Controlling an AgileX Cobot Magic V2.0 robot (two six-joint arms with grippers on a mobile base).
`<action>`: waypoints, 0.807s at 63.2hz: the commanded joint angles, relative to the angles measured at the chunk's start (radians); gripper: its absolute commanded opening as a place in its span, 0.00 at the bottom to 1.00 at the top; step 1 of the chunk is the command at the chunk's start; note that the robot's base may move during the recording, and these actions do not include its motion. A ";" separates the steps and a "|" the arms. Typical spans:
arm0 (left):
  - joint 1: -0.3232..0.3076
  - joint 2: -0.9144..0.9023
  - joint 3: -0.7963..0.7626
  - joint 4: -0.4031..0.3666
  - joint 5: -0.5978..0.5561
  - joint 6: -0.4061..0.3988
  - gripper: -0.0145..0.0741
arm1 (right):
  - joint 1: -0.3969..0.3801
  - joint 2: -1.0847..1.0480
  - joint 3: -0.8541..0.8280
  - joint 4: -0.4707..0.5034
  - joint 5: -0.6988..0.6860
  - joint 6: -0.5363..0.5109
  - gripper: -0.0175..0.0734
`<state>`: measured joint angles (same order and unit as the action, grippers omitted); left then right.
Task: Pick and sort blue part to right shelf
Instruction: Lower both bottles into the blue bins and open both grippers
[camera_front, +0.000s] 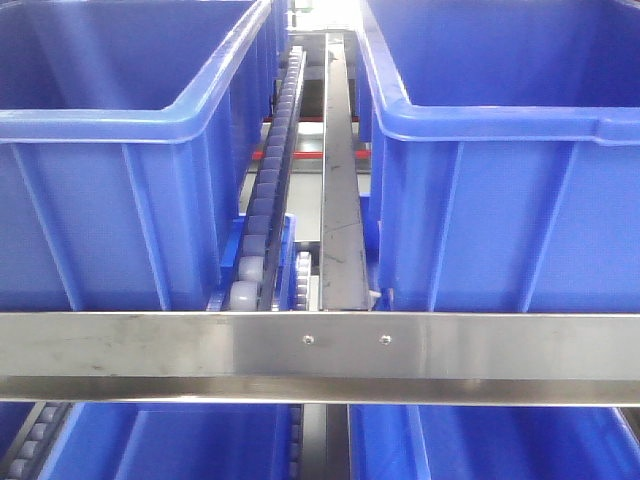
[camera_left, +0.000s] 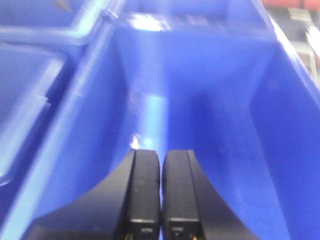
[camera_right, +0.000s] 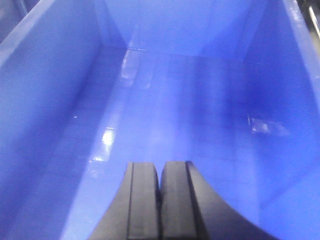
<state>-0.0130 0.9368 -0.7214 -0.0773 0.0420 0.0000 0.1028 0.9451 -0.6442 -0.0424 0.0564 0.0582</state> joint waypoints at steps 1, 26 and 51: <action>0.003 -0.068 0.023 -0.016 -0.090 -0.007 0.30 | -0.005 -0.053 -0.037 0.003 -0.074 -0.006 0.26; 0.003 -0.497 0.360 -0.016 -0.081 -0.007 0.30 | -0.005 -0.311 0.117 0.003 -0.081 -0.006 0.26; 0.003 -0.816 0.490 -0.016 -0.042 -0.007 0.30 | -0.005 -0.642 0.344 0.003 -0.086 -0.006 0.26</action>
<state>-0.0112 0.1277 -0.2073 -0.0831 0.0691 0.0000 0.1028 0.3392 -0.2886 -0.0413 0.0669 0.0582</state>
